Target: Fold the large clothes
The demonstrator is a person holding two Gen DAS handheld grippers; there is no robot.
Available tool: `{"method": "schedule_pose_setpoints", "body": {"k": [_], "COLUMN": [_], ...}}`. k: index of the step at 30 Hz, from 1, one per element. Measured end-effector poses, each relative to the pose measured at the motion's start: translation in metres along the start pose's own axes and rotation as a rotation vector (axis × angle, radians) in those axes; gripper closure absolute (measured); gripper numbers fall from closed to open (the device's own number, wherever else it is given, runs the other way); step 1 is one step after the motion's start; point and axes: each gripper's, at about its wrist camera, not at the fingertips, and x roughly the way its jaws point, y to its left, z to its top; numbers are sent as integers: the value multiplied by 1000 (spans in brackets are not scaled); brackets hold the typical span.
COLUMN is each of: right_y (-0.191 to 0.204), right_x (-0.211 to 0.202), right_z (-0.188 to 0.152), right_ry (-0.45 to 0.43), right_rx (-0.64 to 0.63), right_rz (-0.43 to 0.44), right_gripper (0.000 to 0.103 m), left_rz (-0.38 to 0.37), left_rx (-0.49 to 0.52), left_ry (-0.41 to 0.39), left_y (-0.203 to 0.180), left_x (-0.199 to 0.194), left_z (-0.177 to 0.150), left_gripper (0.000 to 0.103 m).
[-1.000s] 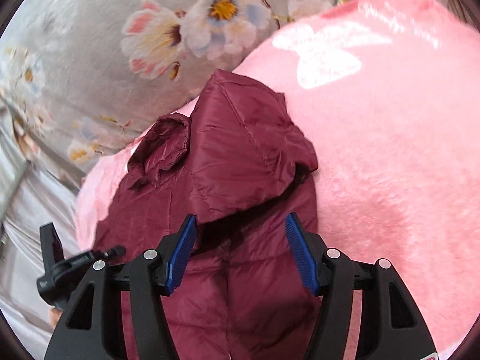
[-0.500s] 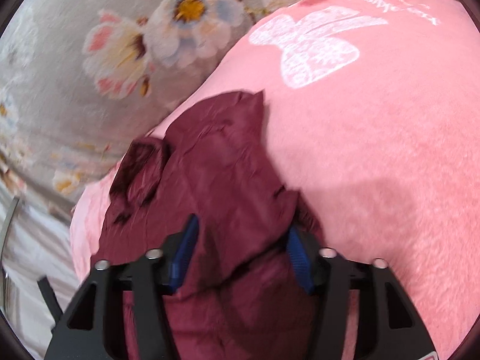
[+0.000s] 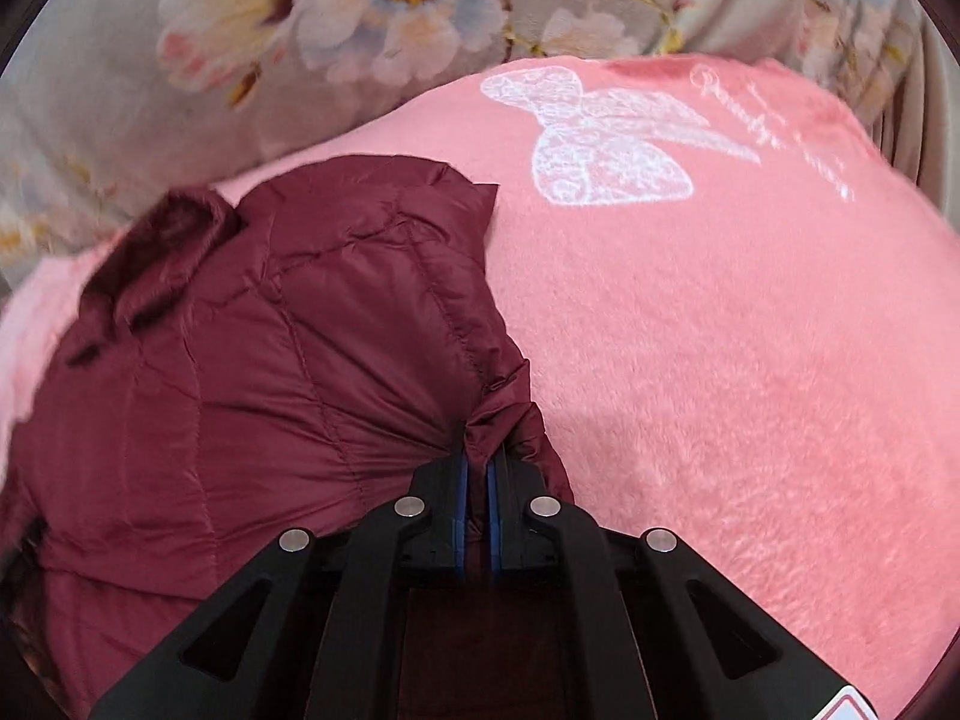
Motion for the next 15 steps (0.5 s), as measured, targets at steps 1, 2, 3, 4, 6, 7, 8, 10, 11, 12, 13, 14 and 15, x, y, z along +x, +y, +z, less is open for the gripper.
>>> {"method": "schedule_pose_setpoints", "body": {"k": [1,2,3,4,6,7,8,10,11,12,13,14,15], "right_y": [2,1,-1,-6,-16,-19,-19,-11,-2,14,29,49,61], "right_x": [-1,-5,-9,-17,-37,-47,-54,-73,-79,-83,-85,-85,-84], "right_z": [-1,-3,-4,-6,-11,-13,-13,-10,-8,-6,-5,-6,-8], "right_ry": [-1,-1,-3,-10,-35,-53,-68,-102,-112,-116,-115,-111,-104], "right_rx": [-22,-32,-34,-29,-9,-5,-6,-26,-46,-80,-112,-150,-171], "right_rz": [-8,-5,0,4,-1,-11,-12,21,38,61,87,117,134], "right_gripper": [99,97,95,92,87,85,83,83,83,82,83,83,83], "left_rz": [9,14,15,14,9,9,5,-43,-62,-84,-99,-110,-115], "left_rx": [8,16,24,28,37,35,28,6,4,9,14,24,51], "left_ry": [-1,-1,-3,-2,1,-3,-10,-25,-31,-43,-55,-63,-65], "left_y": [-1,-2,-1,0,8,12,16,19,15,6,-3,-13,-30], "left_x": [0,-1,-4,-7,-17,-23,-30,-47,-55,-64,-70,-73,-73], "left_z": [0,0,-1,-2,-5,-5,-4,3,9,16,20,23,26], "left_gripper": [96,96,94,88,76,67,64,62,62,56,45,40,38]}}
